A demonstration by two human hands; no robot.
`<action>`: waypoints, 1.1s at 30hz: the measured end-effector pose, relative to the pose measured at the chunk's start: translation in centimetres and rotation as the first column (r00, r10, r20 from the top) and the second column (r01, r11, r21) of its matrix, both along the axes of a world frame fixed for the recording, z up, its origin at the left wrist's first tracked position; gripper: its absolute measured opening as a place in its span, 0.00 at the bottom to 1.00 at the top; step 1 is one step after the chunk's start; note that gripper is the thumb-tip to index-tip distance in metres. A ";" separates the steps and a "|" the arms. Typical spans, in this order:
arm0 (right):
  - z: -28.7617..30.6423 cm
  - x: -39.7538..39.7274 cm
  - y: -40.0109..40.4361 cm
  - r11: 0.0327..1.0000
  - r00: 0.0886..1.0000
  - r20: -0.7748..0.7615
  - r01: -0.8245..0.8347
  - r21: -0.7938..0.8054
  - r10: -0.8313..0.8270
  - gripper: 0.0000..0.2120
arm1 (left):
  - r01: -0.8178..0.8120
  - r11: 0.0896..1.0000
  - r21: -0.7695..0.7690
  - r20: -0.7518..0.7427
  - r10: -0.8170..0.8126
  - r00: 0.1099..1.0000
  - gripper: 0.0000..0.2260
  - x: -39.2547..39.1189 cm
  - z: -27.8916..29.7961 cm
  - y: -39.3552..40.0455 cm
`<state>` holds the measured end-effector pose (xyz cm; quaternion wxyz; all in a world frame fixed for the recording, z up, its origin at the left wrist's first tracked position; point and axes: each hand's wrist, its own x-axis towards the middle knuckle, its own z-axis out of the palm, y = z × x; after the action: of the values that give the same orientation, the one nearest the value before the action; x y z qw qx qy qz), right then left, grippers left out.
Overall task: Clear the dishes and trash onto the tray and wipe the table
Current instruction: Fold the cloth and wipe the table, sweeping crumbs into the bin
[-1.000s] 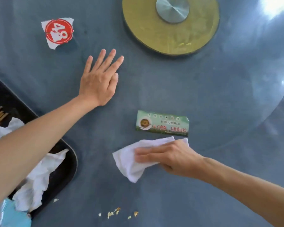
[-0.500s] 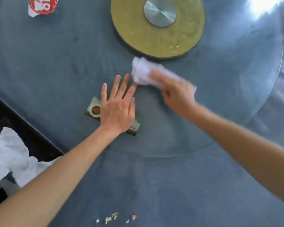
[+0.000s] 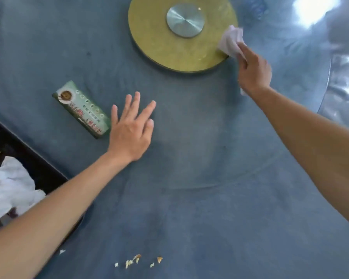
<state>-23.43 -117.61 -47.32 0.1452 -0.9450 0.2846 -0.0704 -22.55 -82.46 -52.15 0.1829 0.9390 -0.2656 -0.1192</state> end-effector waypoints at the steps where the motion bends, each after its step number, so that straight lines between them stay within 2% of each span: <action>1: -0.6 0.1 0.6 0.998 0.998 -0.031 0.054 0.015 -0.053 0.23 | -0.012 1.000 0.020 0.016 0.012 1.000 0.25 -1.3 -0.3 -0.4; 3: -1.6 -1.1 4.1 0.999 0.997 -0.055 0.050 0.019 -0.049 0.25 | -0.079 0.996 0.037 0.053 0.077 0.996 0.25 -2.6 -0.9 -0.3; 6: -2.0 -6.4 11.8 0.972 0.977 0.011 -0.215 0.093 0.215 0.26 | -0.115 0.992 0.047 0.095 0.110 0.989 0.25 -3.0 -1.5 1.3; 9: -2.1 -13.3 17.8 0.861 0.877 0.058 -0.480 0.168 0.478 0.25 | -0.057 0.996 0.067 0.097 0.050 0.994 0.26 -3.6 -1.4 3.4; 11: -2.1 -16.5 20.6 0.796 0.820 0.052 -0.567 0.211 0.570 0.25 | -0.032 0.995 0.092 0.081 0.025 0.996 0.25 -4.4 -1.1 4.9; 14: -1.7 -18.8 23.3 0.765 0.793 0.041 -0.598 0.239 0.608 0.26 | -0.006 0.993 0.116 0.041 0.001 0.999 0.25 -6.2 -0.4 7.2; 17: -1.1 -20.3 25.0 0.734 0.768 0.058 -0.629 0.254 0.638 0.26 | 0.025 0.994 0.108 -0.084 -0.016 0.996 0.27 -7.5 1.1 9.0; 20: -0.8 -21.6 27.1 0.738 0.774 0.062 -0.622 0.260 0.630 0.23 | 0.013 0.999 -0.050 -0.274 -0.027 0.961 0.28 -8.8 3.7 10.8; 21: -0.8 -22.0 27.9 0.750 0.784 0.067 -0.612 0.253 0.617 0.22 | 0.010 0.991 -0.134 -0.288 -0.048 0.957 0.28 -9.5 4.6 11.6; 22: -0.8 -22.4 28.6 0.761 0.793 0.074 -0.602 0.242 0.604 0.21 | 0.047 0.979 -0.198 -0.250 -0.096 0.963 0.27 -10.6 5.5 12.4; 24: -1.1 -23.0 29.7 0.778 0.808 0.084 -0.585 0.228 0.583 0.19 | 0.224 0.948 -0.225 -0.132 -0.258 0.957 0.26 -12.9 6.6 14.0; 27: -1.6 -24.1 30.7 0.777 0.804 0.064 -0.589 0.223 0.591 0.14 | 0.436 0.894 -0.101 -0.144 -0.447 0.883 0.29 -15.5 6.2 15.0; 30: -1.7 -25.1 30.8 0.763 0.792 0.028 -0.597 0.249 0.610 0.17 | 0.449 0.894 0.016 -0.147 -0.442 0.885 0.32 -15.9 4.3 15.3; 33: -2.0 -26.3 29.9 0.773 0.803 0.020 -0.580 0.257 0.596 0.21 | 0.431 0.902 0.016 -0.139 -0.425 0.895 0.26 -15.9 3.3 16.1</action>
<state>-49.71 -87.72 -49.35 0.2689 -0.9620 -0.0140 0.0443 -38.44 -66.39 -48.88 0.1473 0.8517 -0.4500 -0.2244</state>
